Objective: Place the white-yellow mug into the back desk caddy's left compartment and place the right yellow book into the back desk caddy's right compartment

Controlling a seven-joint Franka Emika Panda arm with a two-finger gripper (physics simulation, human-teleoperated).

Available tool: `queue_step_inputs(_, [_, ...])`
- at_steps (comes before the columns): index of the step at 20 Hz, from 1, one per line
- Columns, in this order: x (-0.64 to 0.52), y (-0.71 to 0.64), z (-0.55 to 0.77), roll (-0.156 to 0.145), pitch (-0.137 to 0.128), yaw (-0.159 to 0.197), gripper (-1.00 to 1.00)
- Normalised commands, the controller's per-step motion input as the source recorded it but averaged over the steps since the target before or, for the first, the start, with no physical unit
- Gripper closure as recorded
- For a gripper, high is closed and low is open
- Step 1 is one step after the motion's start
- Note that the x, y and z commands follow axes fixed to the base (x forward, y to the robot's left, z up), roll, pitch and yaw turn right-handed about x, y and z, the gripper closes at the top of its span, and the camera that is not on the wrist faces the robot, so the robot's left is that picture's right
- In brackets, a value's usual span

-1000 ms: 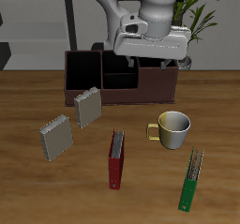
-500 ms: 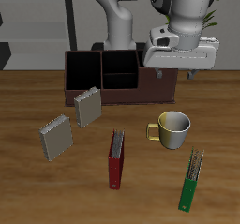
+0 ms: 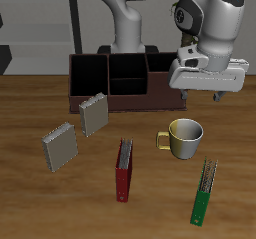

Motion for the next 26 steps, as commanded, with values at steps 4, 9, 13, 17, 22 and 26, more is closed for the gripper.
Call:
queue_step_inputs(4, [0.09,0.24,-0.56,-0.067,-0.032,0.040,-1.00])
queue_step_inputs(9, [-0.05,0.15,-0.34,0.008,0.007,0.024,-1.00])
queue_step_inputs(13, [0.02,0.09,-0.44,0.029,0.078,-0.010,-1.00])
queue_step_inputs(17, [0.03,-0.04,-0.51,0.008,0.069,0.024,-1.00])
queue_step_inputs(22, [0.01,-0.12,-0.29,-0.014,0.039,0.014,-1.00])
queue_step_inputs(26, [0.05,-0.05,-0.40,0.021,0.072,0.008,-1.00])
